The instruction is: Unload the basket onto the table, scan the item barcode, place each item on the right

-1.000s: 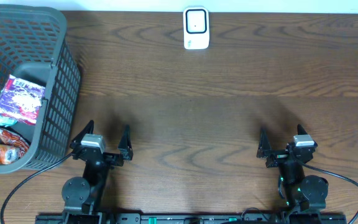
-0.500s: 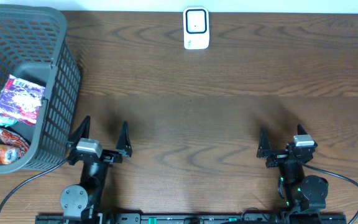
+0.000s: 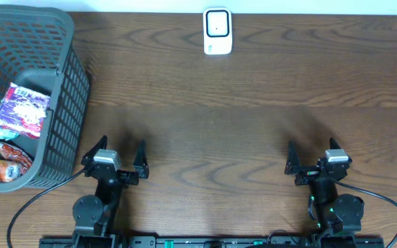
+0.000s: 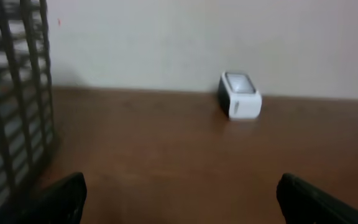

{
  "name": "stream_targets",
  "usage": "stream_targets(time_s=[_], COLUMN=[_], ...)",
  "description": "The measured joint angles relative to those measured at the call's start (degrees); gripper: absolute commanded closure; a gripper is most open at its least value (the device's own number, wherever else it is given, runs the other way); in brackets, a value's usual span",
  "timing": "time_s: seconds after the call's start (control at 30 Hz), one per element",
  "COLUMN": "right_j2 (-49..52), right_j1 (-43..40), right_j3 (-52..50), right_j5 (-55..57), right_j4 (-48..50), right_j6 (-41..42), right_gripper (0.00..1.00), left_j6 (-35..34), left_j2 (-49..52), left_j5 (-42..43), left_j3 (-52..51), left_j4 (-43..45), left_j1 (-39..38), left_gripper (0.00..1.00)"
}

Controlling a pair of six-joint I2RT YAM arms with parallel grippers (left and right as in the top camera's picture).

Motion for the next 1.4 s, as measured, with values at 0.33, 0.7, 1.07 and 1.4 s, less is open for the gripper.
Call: stream_targets(time_s=[0.33, 0.7, 1.07, 1.4], right_j2=[0.09, 0.09, 0.09, 0.11], right_j1=[0.00, 0.00, 0.00, 0.00], right_j3=[-0.02, -0.02, -0.02, -0.02], right_j5=[0.00, 0.00, 0.00, 0.00], right_j4=[0.02, 0.00, 0.02, 0.00], right_j6=[0.00, 0.00, 0.00, 0.00], right_gripper=[0.01, 0.01, 0.01, 0.01], left_j6=[-0.17, -0.20, -1.77, -5.22], left_j2=[0.28, 0.33, 0.37, 1.44], left_j5=[-0.50, -0.50, 1.40, 11.74], left_j3=[0.07, 0.07, -0.02, 2.38], left_j4=[-2.49, -2.49, -0.66, 16.70], left_j1=[0.00, 0.00, 0.00, 0.00], left_gripper=[0.02, 0.02, 0.02, 0.02])
